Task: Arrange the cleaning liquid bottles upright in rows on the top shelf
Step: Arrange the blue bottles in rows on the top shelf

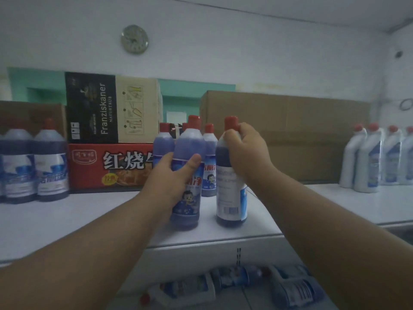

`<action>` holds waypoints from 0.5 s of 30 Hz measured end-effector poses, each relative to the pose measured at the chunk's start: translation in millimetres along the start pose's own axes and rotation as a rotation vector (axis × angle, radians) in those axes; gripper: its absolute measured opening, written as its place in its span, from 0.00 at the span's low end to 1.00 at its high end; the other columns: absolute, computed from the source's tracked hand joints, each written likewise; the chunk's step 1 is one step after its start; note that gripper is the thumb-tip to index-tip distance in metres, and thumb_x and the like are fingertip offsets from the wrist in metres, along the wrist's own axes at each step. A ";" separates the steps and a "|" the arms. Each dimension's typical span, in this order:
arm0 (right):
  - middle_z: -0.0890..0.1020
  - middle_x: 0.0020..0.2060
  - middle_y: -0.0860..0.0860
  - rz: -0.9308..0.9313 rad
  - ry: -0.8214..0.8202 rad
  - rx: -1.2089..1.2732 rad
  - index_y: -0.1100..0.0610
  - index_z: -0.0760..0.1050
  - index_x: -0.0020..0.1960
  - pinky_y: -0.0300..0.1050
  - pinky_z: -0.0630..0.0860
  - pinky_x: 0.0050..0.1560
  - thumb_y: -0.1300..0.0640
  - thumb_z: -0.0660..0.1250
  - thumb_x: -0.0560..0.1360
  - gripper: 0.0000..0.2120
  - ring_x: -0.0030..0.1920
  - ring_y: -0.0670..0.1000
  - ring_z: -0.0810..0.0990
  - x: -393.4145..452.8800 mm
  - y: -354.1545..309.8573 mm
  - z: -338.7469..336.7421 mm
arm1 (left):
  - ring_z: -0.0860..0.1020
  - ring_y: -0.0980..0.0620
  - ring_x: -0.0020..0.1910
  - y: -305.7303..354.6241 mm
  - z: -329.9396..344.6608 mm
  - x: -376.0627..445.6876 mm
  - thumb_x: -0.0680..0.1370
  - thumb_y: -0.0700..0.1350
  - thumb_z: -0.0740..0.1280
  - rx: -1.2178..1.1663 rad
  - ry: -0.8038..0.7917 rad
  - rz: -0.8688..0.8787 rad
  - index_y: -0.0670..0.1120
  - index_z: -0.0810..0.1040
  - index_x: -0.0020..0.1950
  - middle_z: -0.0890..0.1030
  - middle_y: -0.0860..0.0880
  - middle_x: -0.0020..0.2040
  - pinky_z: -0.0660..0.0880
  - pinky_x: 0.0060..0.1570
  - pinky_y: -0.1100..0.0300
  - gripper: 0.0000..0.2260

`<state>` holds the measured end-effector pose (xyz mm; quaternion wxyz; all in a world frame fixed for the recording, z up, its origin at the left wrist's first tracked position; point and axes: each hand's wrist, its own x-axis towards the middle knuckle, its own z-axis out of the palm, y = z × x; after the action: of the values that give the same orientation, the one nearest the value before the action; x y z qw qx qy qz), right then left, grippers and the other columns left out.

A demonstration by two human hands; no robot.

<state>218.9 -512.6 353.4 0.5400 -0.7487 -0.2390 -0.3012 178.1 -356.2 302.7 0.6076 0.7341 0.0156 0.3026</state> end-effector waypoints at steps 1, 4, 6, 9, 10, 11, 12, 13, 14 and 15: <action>0.75 0.35 0.47 0.005 -0.009 0.019 0.53 0.72 0.45 0.41 0.66 0.33 0.54 0.60 0.79 0.06 0.33 0.45 0.72 1.3 5.5 -0.5 | 0.81 0.50 0.50 -0.5 3.9 0.6 0.74 0.63 0.69 -0.003 0.010 -0.006 0.53 0.75 0.63 0.82 0.51 0.53 0.75 0.38 0.60 0.23; 0.75 0.36 0.48 0.026 -0.034 0.094 0.54 0.72 0.49 0.36 0.66 0.32 0.54 0.59 0.80 0.05 0.33 0.44 0.72 6.6 18.8 -2.8 | 0.81 0.49 0.52 -2.1 15.1 1.3 0.70 0.65 0.70 -0.036 0.049 -0.022 0.54 0.75 0.64 0.82 0.51 0.55 0.79 0.48 0.54 0.27; 0.76 0.36 0.48 0.039 -0.060 0.138 0.53 0.72 0.49 0.36 0.67 0.33 0.54 0.60 0.81 0.05 0.33 0.44 0.73 10.3 23.2 -3.6 | 0.81 0.48 0.55 -2.0 18.8 0.6 0.65 0.68 0.69 -0.044 0.069 -0.046 0.56 0.74 0.65 0.82 0.52 0.56 0.79 0.55 0.47 0.32; 0.77 0.39 0.47 0.027 -0.104 0.179 0.52 0.72 0.51 0.37 0.70 0.34 0.50 0.62 0.80 0.06 0.36 0.44 0.76 9.1 27.2 -2.6 | 0.80 0.47 0.58 -3.0 17.9 0.3 0.62 0.70 0.69 -0.007 0.096 -0.048 0.58 0.72 0.68 0.81 0.53 0.59 0.78 0.59 0.42 0.36; 0.79 0.40 0.46 0.016 -0.112 0.190 0.52 0.72 0.53 0.38 0.72 0.35 0.46 0.65 0.79 0.09 0.38 0.44 0.78 6.1 28.8 -2.4 | 0.80 0.48 0.57 -4.2 17.3 -0.4 0.62 0.70 0.69 0.000 0.100 -0.042 0.58 0.73 0.67 0.81 0.53 0.59 0.78 0.59 0.42 0.36; 0.80 0.42 0.46 0.011 -0.126 0.207 0.51 0.72 0.55 0.40 0.75 0.37 0.43 0.67 0.77 0.14 0.40 0.44 0.79 2.7 30.4 -2.3 | 0.80 0.48 0.57 -5.1 16.8 -1.8 0.63 0.69 0.69 0.005 0.103 -0.044 0.57 0.73 0.66 0.82 0.53 0.58 0.78 0.59 0.42 0.34; 0.80 0.43 0.47 0.020 -0.149 0.232 0.50 0.71 0.56 0.42 0.77 0.39 0.41 0.69 0.75 0.17 0.42 0.45 0.81 -0.4 31.5 -3.1 | 0.80 0.47 0.57 -5.2 16.5 -3.4 0.65 0.68 0.70 0.020 0.102 -0.054 0.57 0.74 0.65 0.82 0.53 0.58 0.77 0.60 0.42 0.32; 0.81 0.44 0.47 0.040 -0.180 0.259 0.49 0.71 0.56 0.45 0.80 0.42 0.41 0.71 0.74 0.18 0.43 0.46 0.82 -2.1 32.9 -4.2 | 0.80 0.47 0.57 -4.8 16.5 -4.6 0.68 0.65 0.71 0.053 0.098 -0.064 0.55 0.74 0.65 0.81 0.52 0.58 0.77 0.60 0.42 0.28; 0.81 0.45 0.47 0.070 -0.219 0.285 0.48 0.71 0.57 0.49 0.82 0.45 0.43 0.72 0.74 0.17 0.45 0.47 0.82 -2.1 34.9 -5.7 | 0.80 0.47 0.58 -4.8 16.2 -5.7 0.72 0.61 0.72 0.096 0.097 -0.068 0.54 0.73 0.65 0.81 0.52 0.59 0.77 0.61 0.42 0.25; 0.81 0.47 0.48 0.104 -0.262 0.308 0.47 0.71 0.57 0.53 0.82 0.49 0.45 0.72 0.75 0.16 0.47 0.49 0.83 -0.8 36.8 -8.2 | 0.78 0.47 0.59 -5.1 15.9 -6.7 0.74 0.58 0.72 0.144 0.101 -0.066 0.53 0.72 0.65 0.80 0.52 0.60 0.76 0.62 0.42 0.23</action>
<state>241.9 -531.5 330.4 0.6271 -0.7014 -0.3116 -0.1329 181.7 -371.5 294.0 0.5612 0.7590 0.0920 0.3170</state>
